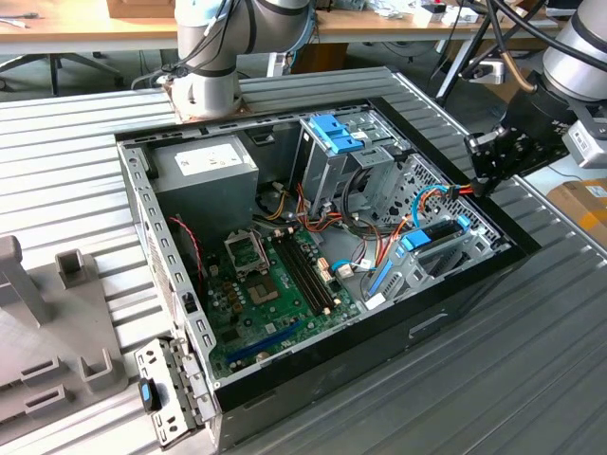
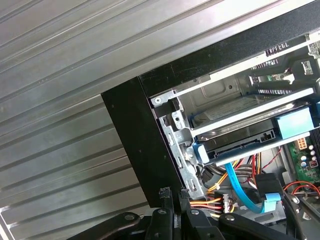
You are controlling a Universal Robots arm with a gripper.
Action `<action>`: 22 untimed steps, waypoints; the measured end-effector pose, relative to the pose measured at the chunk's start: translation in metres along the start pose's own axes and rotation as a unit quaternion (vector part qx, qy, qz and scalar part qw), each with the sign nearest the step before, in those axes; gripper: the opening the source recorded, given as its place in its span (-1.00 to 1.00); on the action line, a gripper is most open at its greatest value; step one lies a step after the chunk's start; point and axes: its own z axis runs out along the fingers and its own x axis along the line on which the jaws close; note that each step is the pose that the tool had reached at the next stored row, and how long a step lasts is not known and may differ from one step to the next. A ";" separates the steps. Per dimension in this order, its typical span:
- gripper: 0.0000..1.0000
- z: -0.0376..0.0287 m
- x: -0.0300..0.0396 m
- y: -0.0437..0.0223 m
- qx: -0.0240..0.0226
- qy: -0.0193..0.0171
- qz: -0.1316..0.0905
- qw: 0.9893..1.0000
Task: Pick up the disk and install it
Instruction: 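Insert the first disk wire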
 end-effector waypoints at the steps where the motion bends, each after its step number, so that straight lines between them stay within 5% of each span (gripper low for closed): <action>1: -0.69 0.0000 0.0000 0.0000 0.000 0.000 0.000 1.000; 13: -0.69 -0.0035 0.0001 -0.0004 -0.001 0.002 0.012 1.000; 18: -0.69 -0.0045 -0.0058 0.0018 -0.001 0.003 0.017 1.000; 22: -0.69 -0.0056 -0.0074 0.0023 -0.005 0.008 0.049 0.999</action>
